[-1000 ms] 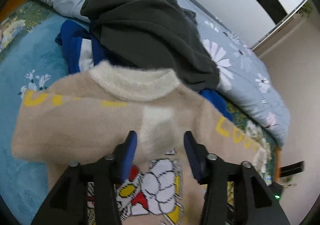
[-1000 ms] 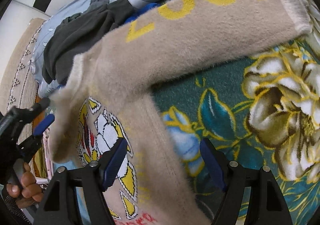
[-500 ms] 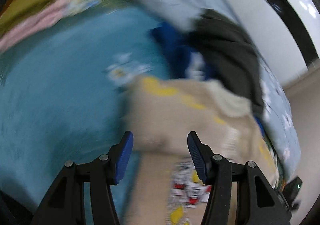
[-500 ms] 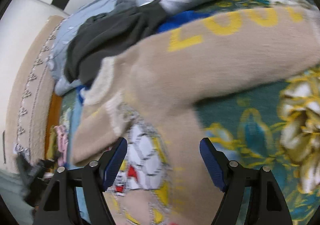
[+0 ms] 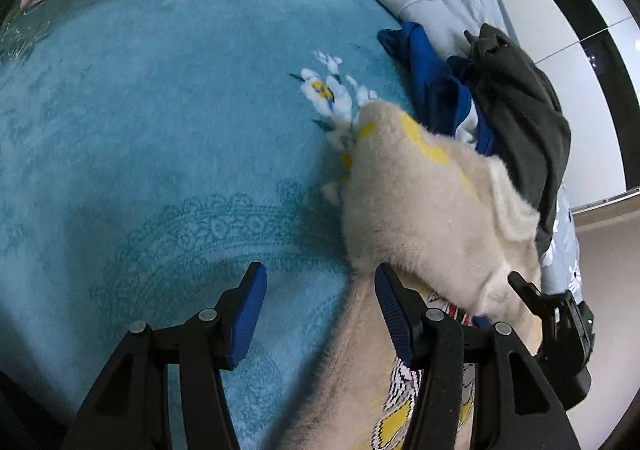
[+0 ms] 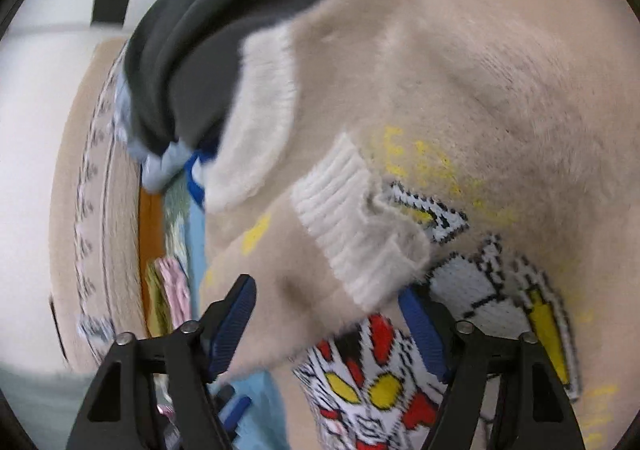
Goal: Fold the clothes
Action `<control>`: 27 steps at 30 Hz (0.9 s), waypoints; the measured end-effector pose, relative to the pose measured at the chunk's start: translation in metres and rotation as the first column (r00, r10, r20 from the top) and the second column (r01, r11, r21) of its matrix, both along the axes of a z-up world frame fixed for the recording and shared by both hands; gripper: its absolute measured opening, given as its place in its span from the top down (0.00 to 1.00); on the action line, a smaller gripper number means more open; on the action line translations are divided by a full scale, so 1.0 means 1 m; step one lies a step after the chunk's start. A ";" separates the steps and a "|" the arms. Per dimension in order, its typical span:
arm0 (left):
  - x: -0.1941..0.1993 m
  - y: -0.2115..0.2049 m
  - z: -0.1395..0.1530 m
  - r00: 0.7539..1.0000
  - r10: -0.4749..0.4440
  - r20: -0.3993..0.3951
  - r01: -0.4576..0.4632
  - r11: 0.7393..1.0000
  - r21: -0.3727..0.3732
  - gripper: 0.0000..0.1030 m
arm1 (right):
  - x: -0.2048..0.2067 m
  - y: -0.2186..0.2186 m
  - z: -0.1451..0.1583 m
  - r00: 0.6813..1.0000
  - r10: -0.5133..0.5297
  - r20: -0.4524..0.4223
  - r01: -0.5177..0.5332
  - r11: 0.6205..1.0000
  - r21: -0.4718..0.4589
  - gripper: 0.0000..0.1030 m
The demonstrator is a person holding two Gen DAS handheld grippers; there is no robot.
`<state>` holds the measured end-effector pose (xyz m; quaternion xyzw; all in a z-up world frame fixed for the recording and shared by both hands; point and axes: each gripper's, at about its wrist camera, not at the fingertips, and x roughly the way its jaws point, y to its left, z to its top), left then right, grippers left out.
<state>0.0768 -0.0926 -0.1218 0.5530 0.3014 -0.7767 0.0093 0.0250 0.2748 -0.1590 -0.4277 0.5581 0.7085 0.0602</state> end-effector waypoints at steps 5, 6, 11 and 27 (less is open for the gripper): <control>-0.004 0.005 -0.004 0.999 -0.045 0.013 0.045 0.999 0.006 0.44 | 0.003 0.012 -0.002 0.999 -0.047 0.016 0.047 0.998 -0.034 0.88; -0.003 0.006 -0.004 0.999 -0.053 0.012 0.053 0.999 0.008 0.44 | 0.003 0.013 0.005 0.999 -0.038 -0.009 0.038 0.999 -0.022 0.89; -0.004 0.003 -0.004 0.999 -0.048 0.006 0.048 0.998 0.035 0.44 | -0.001 0.021 0.074 0.984 0.093 -0.150 -0.059 0.975 0.214 0.89; -0.043 0.034 0.005 0.995 -0.098 -0.016 0.098 0.994 0.037 0.44 | 0.028 0.067 0.051 0.997 0.041 0.061 -0.062 0.918 0.392 0.90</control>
